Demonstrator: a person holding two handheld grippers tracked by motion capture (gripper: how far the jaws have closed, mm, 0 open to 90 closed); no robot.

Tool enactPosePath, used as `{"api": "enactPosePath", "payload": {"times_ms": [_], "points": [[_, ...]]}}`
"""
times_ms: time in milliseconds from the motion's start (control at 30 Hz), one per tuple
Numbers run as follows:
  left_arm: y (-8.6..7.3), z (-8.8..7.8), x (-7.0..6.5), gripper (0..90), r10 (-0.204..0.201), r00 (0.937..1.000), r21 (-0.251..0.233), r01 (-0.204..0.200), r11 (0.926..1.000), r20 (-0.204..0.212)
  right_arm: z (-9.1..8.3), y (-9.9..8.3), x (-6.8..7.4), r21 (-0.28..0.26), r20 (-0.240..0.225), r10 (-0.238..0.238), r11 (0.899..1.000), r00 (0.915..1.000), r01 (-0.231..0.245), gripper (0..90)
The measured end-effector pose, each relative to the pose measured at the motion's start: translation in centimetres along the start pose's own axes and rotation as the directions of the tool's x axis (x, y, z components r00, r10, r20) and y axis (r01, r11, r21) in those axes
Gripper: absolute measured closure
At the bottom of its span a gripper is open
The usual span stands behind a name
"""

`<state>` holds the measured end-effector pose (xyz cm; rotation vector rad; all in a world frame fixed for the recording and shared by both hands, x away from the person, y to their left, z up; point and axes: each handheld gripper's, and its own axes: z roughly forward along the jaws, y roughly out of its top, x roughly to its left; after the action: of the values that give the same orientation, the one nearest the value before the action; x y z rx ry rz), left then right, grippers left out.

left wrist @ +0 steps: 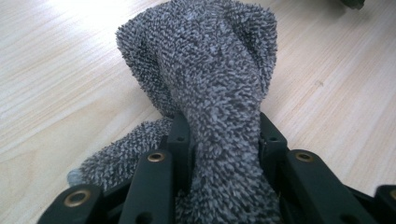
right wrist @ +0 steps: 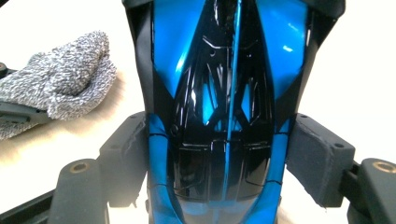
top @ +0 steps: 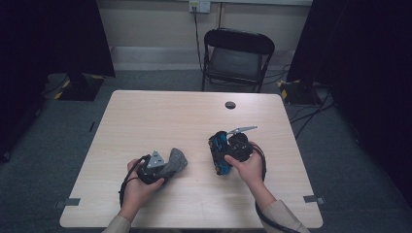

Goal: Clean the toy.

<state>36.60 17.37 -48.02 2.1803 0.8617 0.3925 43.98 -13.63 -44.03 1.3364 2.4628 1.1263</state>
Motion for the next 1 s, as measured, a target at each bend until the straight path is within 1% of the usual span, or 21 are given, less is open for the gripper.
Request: {"api": "enactPosePath", "payload": {"times_ms": [200,333,500,667,733,833,900,1000], "points": [[-0.1,0.1,0.0,66.3,-0.003,1.0000,-0.003,0.003,1.0000,-0.002,0.7,0.4,0.1,0.001,0.010,-0.001,1.000,0.9999,0.001,27.3],[0.0,0.0,0.0,66.3,-0.005,1.0000,-0.003,0.005,1.0000,-0.004,1.0,0.7,0.0,0.002,0.009,-0.001,1.000,1.0000,0.001,27.3],[-0.1,0.0,0.0,66.4,-0.002,1.0000,-0.003,0.002,1.0000,-0.006,1.2,0.8,0.0,0.008,0.012,-0.007,1.000,0.9999,0.007,27.4],[-0.1,-0.1,0.1,66.3,-0.011,0.9999,-0.007,0.011,0.9999,-0.011,1.2,0.9,-0.1,0.019,0.013,0.000,1.000,0.9999,0.000,27.3],[-0.2,-0.2,0.2,66.4,-0.009,0.9998,-0.006,0.009,0.9999,-0.015,1.1,0.8,-0.3,0.026,0.015,0.004,1.000,0.9999,-0.005,27.3],[-0.2,-0.5,0.5,66.8,-0.018,0.9996,-0.008,0.018,0.9998,-0.021,0.8,0.8,-0.6,0.038,0.024,0.007,0.999,0.9997,-0.008,27.3],[-0.2,-0.7,0.7,67.0,-0.024,0.9993,-0.012,0.023,0.9997,-0.027,0.7,0.8,-0.7,0.047,0.044,0.006,0.999,0.9990,-0.008,27.3],[-0.3,-1.0,1.2,67.1,-0.043,0.9984,-0.023,0.042,0.9988,-0.036,0.6,0.9,-1.1,0.063,0.048,0.012,0.998,0.9988,-0.015,27.3]]}}
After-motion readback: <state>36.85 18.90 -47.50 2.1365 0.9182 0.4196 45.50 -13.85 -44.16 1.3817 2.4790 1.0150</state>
